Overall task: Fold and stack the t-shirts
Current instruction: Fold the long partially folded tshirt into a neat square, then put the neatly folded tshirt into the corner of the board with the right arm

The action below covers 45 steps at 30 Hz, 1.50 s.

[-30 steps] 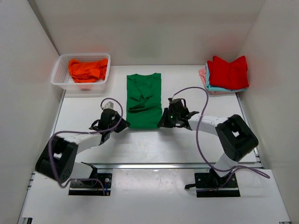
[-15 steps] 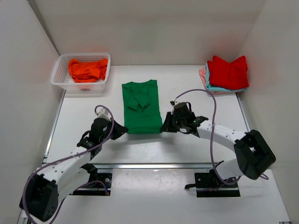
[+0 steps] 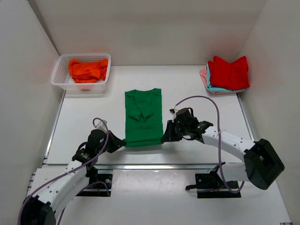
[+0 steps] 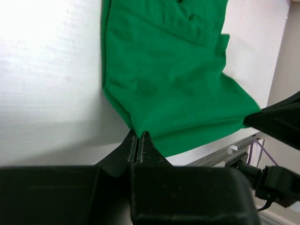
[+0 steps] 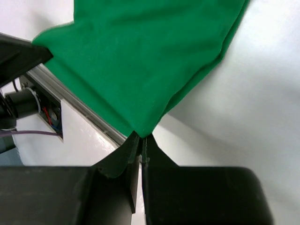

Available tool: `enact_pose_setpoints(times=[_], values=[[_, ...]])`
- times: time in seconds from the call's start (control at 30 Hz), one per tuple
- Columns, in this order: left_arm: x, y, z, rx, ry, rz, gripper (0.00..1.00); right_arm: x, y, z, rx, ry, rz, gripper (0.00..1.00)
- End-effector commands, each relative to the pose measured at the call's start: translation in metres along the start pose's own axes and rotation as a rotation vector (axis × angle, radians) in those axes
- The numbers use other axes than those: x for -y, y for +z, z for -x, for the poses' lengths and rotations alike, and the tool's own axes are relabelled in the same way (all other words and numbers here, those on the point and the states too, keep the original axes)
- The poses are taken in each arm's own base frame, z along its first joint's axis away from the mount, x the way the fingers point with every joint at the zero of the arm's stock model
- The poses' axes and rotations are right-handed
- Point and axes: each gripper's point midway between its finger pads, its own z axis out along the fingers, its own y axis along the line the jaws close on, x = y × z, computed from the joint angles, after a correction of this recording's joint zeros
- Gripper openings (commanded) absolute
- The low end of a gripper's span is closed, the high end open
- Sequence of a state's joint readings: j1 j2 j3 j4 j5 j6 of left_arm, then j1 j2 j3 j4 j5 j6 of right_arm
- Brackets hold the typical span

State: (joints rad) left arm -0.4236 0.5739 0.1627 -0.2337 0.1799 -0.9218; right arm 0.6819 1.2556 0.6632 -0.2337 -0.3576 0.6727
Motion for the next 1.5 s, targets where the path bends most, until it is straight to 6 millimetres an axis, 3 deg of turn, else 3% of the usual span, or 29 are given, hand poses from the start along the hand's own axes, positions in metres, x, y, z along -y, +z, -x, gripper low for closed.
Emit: enact_pose_setpoints(times=[0.0, 0.03, 0.1, 0.13, 0.2, 0.23, 0.27, 0.3, 0.33, 0.37, 0.4, 0.43, 0.47, 0.5, 0.53, 0.57, 0.63, 0.67, 0.7, 0.73, 0.77, 0.8, 0.87, 0.9, 1.0, 1.13, 1.27, 1.33, 1.47], values=[[0.028, 0.005, 0.042, 0.065, 0.046, 0.002, 0.0, -0.004, -0.005, 0.048, 0.043, -0.061, 0.003, 0.0], [0.032, 0.007, 0.051, 0.072, 0.049, 0.004, 0.0, 0.002, -0.001, 0.05, 0.019, -0.055, -0.011, 0.0], [0.053, 0.013, 0.095, 0.14, 0.075, 0.0, 0.0, -0.006, -0.006, 0.095, 0.073, -0.082, -0.001, 0.0], [0.069, 0.013, 0.113, 0.169, 0.09, -0.021, 0.0, -0.003, 0.0, 0.105, 0.07, -0.081, -0.006, 0.0], [0.078, 0.028, 0.147, 0.214, 0.114, -0.003, 0.0, -0.007, -0.002, 0.147, 0.123, -0.108, 0.005, 0.0], [0.097, 0.027, 0.175, 0.277, 0.13, -0.027, 0.0, -0.004, -0.002, 0.17, 0.152, -0.102, -0.001, 0.0], [0.107, 0.037, 0.193, 0.299, 0.141, -0.033, 0.0, 0.012, 0.007, 0.178, 0.136, -0.089, -0.022, 0.0], [0.094, 0.052, 0.2, 0.289, 0.135, 0.021, 0.0, 0.011, -0.001, 0.206, 0.187, -0.101, -0.022, 0.0], [0.115, 0.053, 0.227, 0.353, 0.158, -0.011, 0.0, 0.011, 0.006, 0.226, 0.199, -0.105, -0.019, 0.0], [0.104, 0.074, 0.235, 0.333, 0.151, 0.026, 0.0, 0.023, 0.003, 0.242, 0.218, -0.086, -0.04, 0.0], [0.109, 0.093, 0.252, 0.331, 0.166, 0.03, 0.0, 0.032, 0.008, 0.265, 0.235, -0.067, -0.047, 0.0], [0.125, 0.096, 0.28, 0.373, 0.174, 0.015, 0.07, 0.037, 0.016, 0.292, 0.261, -0.078, -0.04, 0.0], [0.102, 0.128, 0.281, 0.321, 0.155, 0.059, 0.2, 0.046, 0.017, 0.305, 0.267, -0.068, -0.038, 0.05], [0.102, 0.149, 0.296, 0.306, 0.131, 0.04, 0.33, 0.055, 0.023, 0.332, 0.297, -0.073, -0.039, 0.08], [0.094, 0.162, 0.31, 0.31, 0.089, 0.031, 0.28, 0.068, 0.03, 0.353, 0.319, -0.087, -0.054, 0.13], [0.093, 0.167, 0.317, 0.326, 0.073, 0.015, 0.29, 0.081, 0.031, 0.361, 0.326, -0.067, -0.108, 0.25], [0.084, 0.17, 0.327, 0.357, 0.024, -0.017, 0.41, 0.103, 0.032, 0.386, 0.365, -0.064, -0.148, 0.45], [0.077, 0.171, 0.321, 0.344, 0.015, -0.007, 0.4, 0.11, 0.033, 0.384, 0.348, -0.04, -0.154, 0.47], [0.076, 0.169, 0.319, 0.339, 0.018, -0.006, 0.41, 0.111, 0.032, 0.384, 0.348, -0.038, -0.146, 0.55], [0.076, 0.166, 0.311, 0.331, 0.025, -0.011, 0.4, 0.117, 0.03, 0.376, 0.335, -0.023, -0.141, 0.58], [0.066, 0.168, 0.296, 0.306, 0.028, 0.006, 0.41, 0.121, 0.038, 0.357, 0.295, -0.012, -0.141, 0.62], [0.07, 0.162, 0.294, 0.319, 0.026, -0.002, 0.4, 0.112, 0.03, 0.357, 0.323, -0.033, -0.126, 0.67], [0.061, 0.159, 0.269, 0.303, 0.002, 0.002, 0.42, 0.115, 0.04, 0.322, 0.28, -0.02, -0.114, 0.68], [0.067, 0.156, 0.264, 0.3, 0.006, -0.013, 0.41, 0.109, 0.04, 0.319, 0.29, -0.019, -0.095, 0.69], [0.071, 0.167, 0.228, 0.231, -0.002, -0.036, 0.41, 0.105, 0.052, 0.285, 0.252, 0.048, -0.05, 0.69], [0.052, 0.184, 0.2, 0.148, -0.02, 0.008, 0.38, 0.092, 0.089, 0.255, 0.158, 0.1, 0.005, 0.7], [0.035, 0.179, 0.183, 0.134, -0.042, 0.043, 0.35, 0.074, 0.114, 0.246, 0.109, 0.147, 0.098, 0.72], [0.033, 0.177, 0.175, 0.119, -0.034, 0.047, 0.36, 0.074, 0.13, 0.244, 0.087, 0.175, 0.114, 0.72], [0.031, 0.169, 0.174, 0.12, -0.041, 0.041, 0.36, 0.06, 0.146, 0.242, 0.035, 0.206, 0.174, 0.71]])
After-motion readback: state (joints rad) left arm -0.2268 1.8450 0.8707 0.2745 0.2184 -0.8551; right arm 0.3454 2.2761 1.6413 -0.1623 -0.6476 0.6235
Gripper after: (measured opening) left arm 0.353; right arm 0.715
